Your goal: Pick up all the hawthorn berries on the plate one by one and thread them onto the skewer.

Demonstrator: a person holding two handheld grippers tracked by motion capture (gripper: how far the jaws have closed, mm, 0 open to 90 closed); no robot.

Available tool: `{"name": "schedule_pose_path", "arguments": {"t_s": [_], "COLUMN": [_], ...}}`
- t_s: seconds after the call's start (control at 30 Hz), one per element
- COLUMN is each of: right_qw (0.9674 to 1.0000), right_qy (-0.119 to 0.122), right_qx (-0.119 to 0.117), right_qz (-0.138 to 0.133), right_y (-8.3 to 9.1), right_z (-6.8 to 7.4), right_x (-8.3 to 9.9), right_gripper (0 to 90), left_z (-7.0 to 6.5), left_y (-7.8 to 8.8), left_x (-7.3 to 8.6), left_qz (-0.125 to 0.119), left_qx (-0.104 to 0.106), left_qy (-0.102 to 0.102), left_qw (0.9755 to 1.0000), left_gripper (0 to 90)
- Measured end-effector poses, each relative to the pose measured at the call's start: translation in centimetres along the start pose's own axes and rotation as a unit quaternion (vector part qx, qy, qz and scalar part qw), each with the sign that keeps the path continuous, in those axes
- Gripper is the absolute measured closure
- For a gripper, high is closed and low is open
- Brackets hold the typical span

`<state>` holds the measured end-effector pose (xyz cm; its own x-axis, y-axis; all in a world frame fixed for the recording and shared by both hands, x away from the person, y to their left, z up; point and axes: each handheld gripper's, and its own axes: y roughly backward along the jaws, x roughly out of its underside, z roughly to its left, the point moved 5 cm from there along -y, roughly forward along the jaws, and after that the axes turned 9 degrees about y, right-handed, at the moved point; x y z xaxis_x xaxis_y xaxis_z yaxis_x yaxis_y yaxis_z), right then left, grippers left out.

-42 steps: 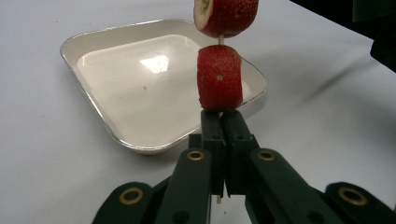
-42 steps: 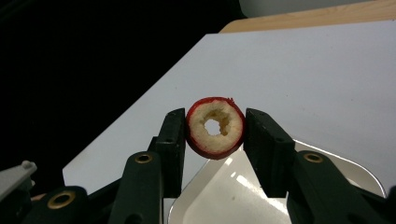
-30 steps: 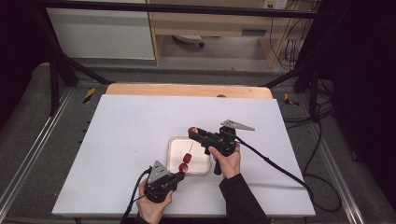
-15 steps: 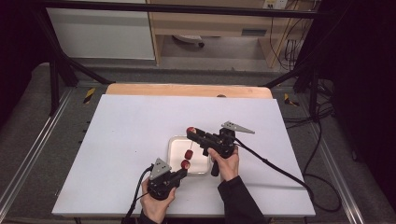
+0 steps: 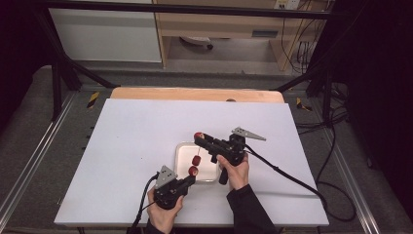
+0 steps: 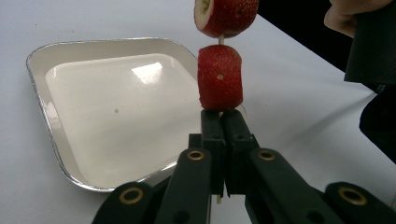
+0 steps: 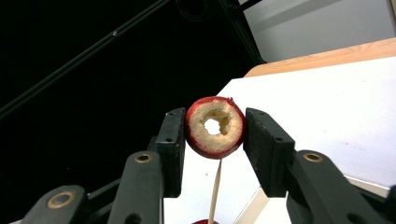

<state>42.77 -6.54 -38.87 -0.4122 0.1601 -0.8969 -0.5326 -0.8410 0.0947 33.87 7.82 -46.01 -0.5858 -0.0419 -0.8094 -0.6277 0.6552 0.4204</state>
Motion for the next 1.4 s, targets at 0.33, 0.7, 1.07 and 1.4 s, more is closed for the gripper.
{"name": "schedule_pose_path", "arguments": {"t_s": [0.33, 0.7, 1.07, 1.4], "right_qw": [1.0000, 1.0000, 0.9998, 0.9993], "right_qy": [0.000, -0.003, 0.002, -0.015], "right_qx": [0.001, -0.003, 0.004, -0.003], "right_qz": [0.000, -0.002, -0.021, -0.033], "right_y": [-0.05, -0.11, -0.11, -0.06], "right_z": [-0.07, 0.13, 0.36, 0.53], "right_x": [0.02, 0.25, 0.53, 0.32], "right_gripper": [60.0, 60.0, 60.0, 60.1], "left_z": [0.10, -0.04, -0.53, -0.62], "left_y": [0.18, 0.04, -0.03, 0.06], "left_x": [-0.01, -0.06, 0.22, 0.17], "left_qz": [-0.003, -0.007, -0.023, -0.036], "left_qx": [-0.002, 0.001, 0.000, 0.002], "left_qy": [-0.002, 0.007, 0.023, 0.028], "left_qw": [1.0000, 1.0000, 0.9995, 0.9990], "left_gripper": [88.7, 88.7, 88.7, 88.8]}}
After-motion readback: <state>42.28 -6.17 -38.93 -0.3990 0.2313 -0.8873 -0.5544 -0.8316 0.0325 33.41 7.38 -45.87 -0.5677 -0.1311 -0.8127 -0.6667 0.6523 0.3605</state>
